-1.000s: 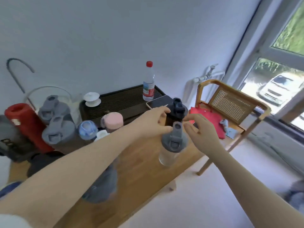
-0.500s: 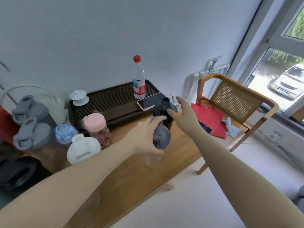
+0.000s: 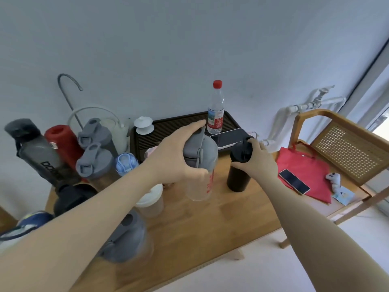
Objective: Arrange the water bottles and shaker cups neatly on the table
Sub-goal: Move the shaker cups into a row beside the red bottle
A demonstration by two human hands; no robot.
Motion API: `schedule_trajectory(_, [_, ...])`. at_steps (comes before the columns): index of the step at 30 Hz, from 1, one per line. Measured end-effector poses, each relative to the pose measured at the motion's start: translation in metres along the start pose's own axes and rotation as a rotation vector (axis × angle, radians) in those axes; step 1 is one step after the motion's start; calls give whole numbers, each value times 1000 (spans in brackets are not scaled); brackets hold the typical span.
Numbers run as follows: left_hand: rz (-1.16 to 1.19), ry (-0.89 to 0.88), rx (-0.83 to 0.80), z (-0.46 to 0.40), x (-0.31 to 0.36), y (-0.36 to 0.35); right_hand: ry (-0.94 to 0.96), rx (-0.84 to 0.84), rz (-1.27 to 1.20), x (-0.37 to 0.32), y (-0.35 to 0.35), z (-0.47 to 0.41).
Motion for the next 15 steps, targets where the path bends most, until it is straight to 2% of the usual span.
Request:
schedule_trajectory(5, [36, -1, 78, 4, 3, 8, 0, -33, -17, -7, 3, 12])
schedule_trajectory(9, [43, -32, 199, 3, 9, 27, 30, 60, -73, -16, 16, 37])
schedule_trajectory(13, [16, -85, 326, 8, 22, 62, 179, 230, -234, -55, 68, 61])
schedule_trajectory(15, [-30, -107, 373, 15, 28, 81, 280, 240, -332, -88, 95, 75])
Point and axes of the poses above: each hand's wrist, its own z-axis away from the middle knuckle, its own y-axis out of the back of the hand, x = y × z, the point moved 4 cm from there along -z, towards the middle knuckle, and after that the axes turned 11 degrees about -y, right-handed, at the moved point
